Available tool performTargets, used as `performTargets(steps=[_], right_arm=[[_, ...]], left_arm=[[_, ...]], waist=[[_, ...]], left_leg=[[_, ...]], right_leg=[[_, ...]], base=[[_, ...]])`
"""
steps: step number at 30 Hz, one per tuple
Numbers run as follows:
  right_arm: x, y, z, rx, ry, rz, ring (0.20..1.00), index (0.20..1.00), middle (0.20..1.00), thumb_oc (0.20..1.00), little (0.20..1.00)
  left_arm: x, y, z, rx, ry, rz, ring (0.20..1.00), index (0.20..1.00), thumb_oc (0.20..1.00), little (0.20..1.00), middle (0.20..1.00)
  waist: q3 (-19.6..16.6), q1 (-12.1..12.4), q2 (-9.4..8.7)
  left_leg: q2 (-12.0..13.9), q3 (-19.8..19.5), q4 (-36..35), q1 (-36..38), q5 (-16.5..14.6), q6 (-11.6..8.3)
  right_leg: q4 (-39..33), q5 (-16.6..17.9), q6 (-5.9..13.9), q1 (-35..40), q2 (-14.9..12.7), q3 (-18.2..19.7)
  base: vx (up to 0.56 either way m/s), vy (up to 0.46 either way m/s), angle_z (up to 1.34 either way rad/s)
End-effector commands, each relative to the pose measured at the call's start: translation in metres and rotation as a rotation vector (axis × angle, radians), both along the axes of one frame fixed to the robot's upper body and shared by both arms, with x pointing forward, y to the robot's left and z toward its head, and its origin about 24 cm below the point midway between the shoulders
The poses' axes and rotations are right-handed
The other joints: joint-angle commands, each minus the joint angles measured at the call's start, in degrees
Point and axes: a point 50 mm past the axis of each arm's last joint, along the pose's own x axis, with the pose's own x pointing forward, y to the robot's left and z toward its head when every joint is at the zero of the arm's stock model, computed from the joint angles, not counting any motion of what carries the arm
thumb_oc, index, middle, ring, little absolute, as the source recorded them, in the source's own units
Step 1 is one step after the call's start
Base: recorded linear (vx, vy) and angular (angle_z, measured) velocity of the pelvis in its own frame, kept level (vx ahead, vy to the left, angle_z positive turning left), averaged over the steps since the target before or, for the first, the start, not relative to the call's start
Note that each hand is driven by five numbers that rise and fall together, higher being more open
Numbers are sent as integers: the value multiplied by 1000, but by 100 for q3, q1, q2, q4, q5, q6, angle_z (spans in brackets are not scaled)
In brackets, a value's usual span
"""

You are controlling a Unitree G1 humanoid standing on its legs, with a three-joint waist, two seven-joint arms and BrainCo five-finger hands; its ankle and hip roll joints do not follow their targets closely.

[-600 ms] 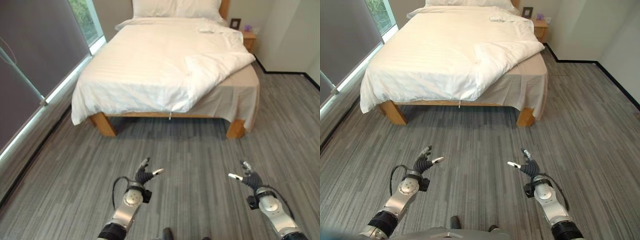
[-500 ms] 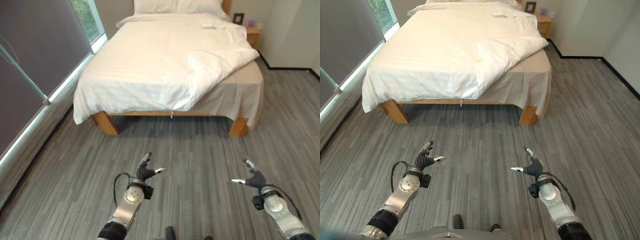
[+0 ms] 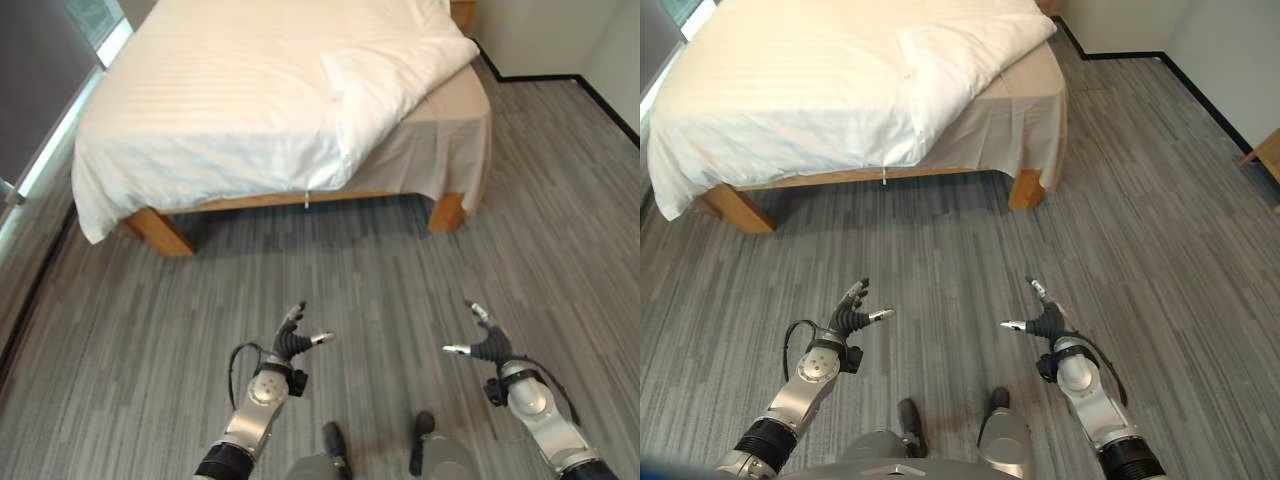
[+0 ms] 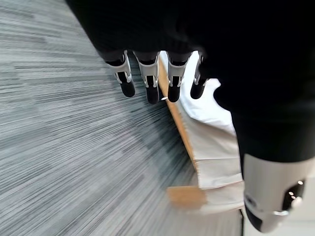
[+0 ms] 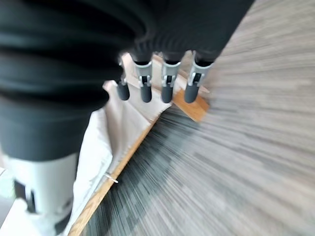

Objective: Making the bed.

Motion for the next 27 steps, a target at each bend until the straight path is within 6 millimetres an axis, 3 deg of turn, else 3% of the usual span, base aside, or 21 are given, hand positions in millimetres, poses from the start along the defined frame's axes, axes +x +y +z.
performTargets(steps=[1, 5, 6, 7, 8, 9, 10, 11, 12, 13, 16, 17, 18, 19, 20, 21, 24, 25, 27], right_arm=[[12, 2, 16, 37, -99, -14, 1000, 1000, 1000, 1000, 1000], [4, -4, 10, 14, -64, -20, 1000, 1000, 1000, 1000, 1000], [4, -3, 10, 10, -62, -14, 1000, 1000, 1000, 1000, 1000], [4, -7, 11, 0, -66, -14, 1000, 1000, 1000, 1000, 1000], [4, -11, 11, 0, -65, -22, 1000, 1000, 1000, 1000, 1000], [3, -14, 12, -6, -65, -26, 1000, 1000, 1000, 1000, 1000], [3, -14, 12, -5, -66, -26, 1000, 1000, 1000, 1000, 1000], [5, -16, 17, -22, -84, -16, 1000, 1000, 1000, 1000, 1000], [8, -19, 26, -35, -118, -2, 1000, 1000, 1000, 1000, 1000], [10, -24, 30, -74, -128, 7, 1000, 1000, 1000, 1000, 1000], [10, -24, 31, -79, -128, 11, 1000, 1000, 1000, 1000, 1000], [10, -24, 29, -83, -115, 17, 1000, 1000, 1000, 1000, 1000], [10, -24, 29, -83, -115, 17, 1000, 1000, 1000, 1000, 1000], [7, -21, 23, -80, -95, 27, 1000, 1000, 1000, 1000, 1000], [7, -19, 20, -96, -76, 45, 1000, 1000, 1000, 1000, 1000], [8, -16, 16, -122, -55, 67, 1000, 1000, 1000, 1000, 1000], [7, -12, 14, -114, -44, 86, 1000, 1000, 1000, 1000, 1000], [8, -2, 14, -110, -60, 117, 1000, 1000, 1000, 1000, 1000], [14, 8, 16, -109, -73, 140, 1000, 1000, 1000, 1000, 1000]], left_arm=[[21, -20, 23, -24, -126, -66, 1000, 1000, 1000, 1000, 1000], [24, -28, 25, -37, -143, -81, 1000, 1000, 1000, 1000, 1000], [21, -30, 21, -36, -126, -81, 1000, 1000, 1000, 1000, 1000], [21, -32, 22, -51, -129, -83, 1000, 1000, 1000, 1000, 1000], [21, -37, 23, -91, -136, -74, 1000, 1000, 1000, 1000, 1000], [20, -38, 22, -101, -126, -78, 1000, 1000, 1000, 1000, 1000], [20, -38, 22, -100, -127, -78, 1000, 1000, 1000, 1000, 1000], [23, -42, 28, -122, -151, -85, 1000, 1000, 1000, 1000, 1000], [25, -48, 33, -128, -170, -115, 1000, 1000, 1000, 1000, 1000], [28, -52, 45, -136, -228, -142, 1000, 1000, 1000, 1000, 1000], [25, -54, 45, -161, -226, -135, 1000, 1000, 1000, 1000, 1000], [21, -56, 39, -176, -198, -144, 1000, 1000, 1000, 1000, 1000], [21, -56, 39, -176, -198, -144, 1000, 1000, 1000, 1000, 1000], [17, -57, 34, -173, -174, -145, 1000, 1000, 1000, 1000, 1000], [14, -56, 32, -174, -166, -138, 1000, 1000, 1000, 1000, 1000], [9, -54, 28, -175, -146, -127, 1000, 1000, 1000, 1000, 1000], [4, -49, 24, -188, -132, -105, 1000, 1000, 1000, 1000, 1000], [1, -50, 20, -189, -114, -111, 1000, 1000, 1000, 1000, 1000], [9, -53, 26, -171, -131, -138, 1000, 1000, 1000, 1000, 1000]], waist=[[-190, -292, 75], [-255, -474, 118], [-225, -460, 199], [-187, -465, 250], [-150, -404, 301], [-98, -359, 232], [-113, -373, 217], [22, -237, 134], [255, -67, -24], [423, 196, -120], [427, 262, -137], [392, 368, -136], [387, 368, -141], [249, 411, 45], [167, 482, 101], [14, 625, 131], [-87, 648, 94], [-117, 703, 8], [48, 613, 47]], left_leg=[[154, -418, 69, 800, -622, -581], [275, -515, 69, 1512, -947, -720], [380, -490, 69, 1765, -715, -751], [523, -527, 521, 1704, -442, -837], [777, -648, 1375, 1504, 197, -951], [916, -731, 2054, 1135, 438, -890], [905, -751, 2070, 1095, 448, -886], [970, -996, 2928, 712, 885, -878], [946, -1054, 3749, 140, 798, -764], [516, -1263, 3960, -599, 432, -716], [320, -1295, 3805, -908, 338, -688], [150, -1198, 2998, -1207, 257, -630], [145, -1195, 2986, -1206, 264, -629], [133, -842, 993, -1127, 612, -645], [28, -832, 199, -1060, 831, -621], [-108, -991, 69, -1216, 931, -593], [-170, -1098, 69, -951, 802, -434], [-366, -1178, 69, -633, 702, -150], [-386, -1027, 69, -159, 354, 77]], right_leg=[[-819, 1022, 93, -161, 372, 21], [-791, 1184, 93, -200, 317, 82], [-751, 1137, 13, -52, 416, -4], [-716, 1079, -90, 59, 495, -17], [-667, 950, -284, 325, 635, -109], [-723, 873, -390, 537, 667, -134], [-727, 884, -394, 517, 650, -147], [-753, 725, -589, 784, 715, -187], [-805, 511, -741, 1101, 707, -176], [-819, 347, -724, 1419, 609, -52], [-819, 288, -702, 1494, 568, -5], [-819, 125, -615, 1661, 554, 96], [-819, 125, -614, 1656, 549, 97], [-819, -149, -467, 1890, 670, 139], [-819, -277, -406, 2057, 693, 184], [-819, -392, -390, 2366, 756, 229], [-740, -573, -369, 2554, 767, 297], [871, -296, -155, 2211, 625, 261], [2774, 685, 296, 1256, 234, 253]], base=[[364, -159, 20], [406, -186, 3], [399, -228, -11], [412, -324, -12], [355, -372, -4], [239, -282, -2], [235, -332, -2], [324, -405, -16], [586, -515, -11], [419, -300, -1], [317, -84, -11], [299, -56, -28], [787, -34, -24], [735, 29, -12], [1119, -14, -13], [645, -39, -13], [454, -1, -7], [484, 80, -54], [443, 93, -83]])
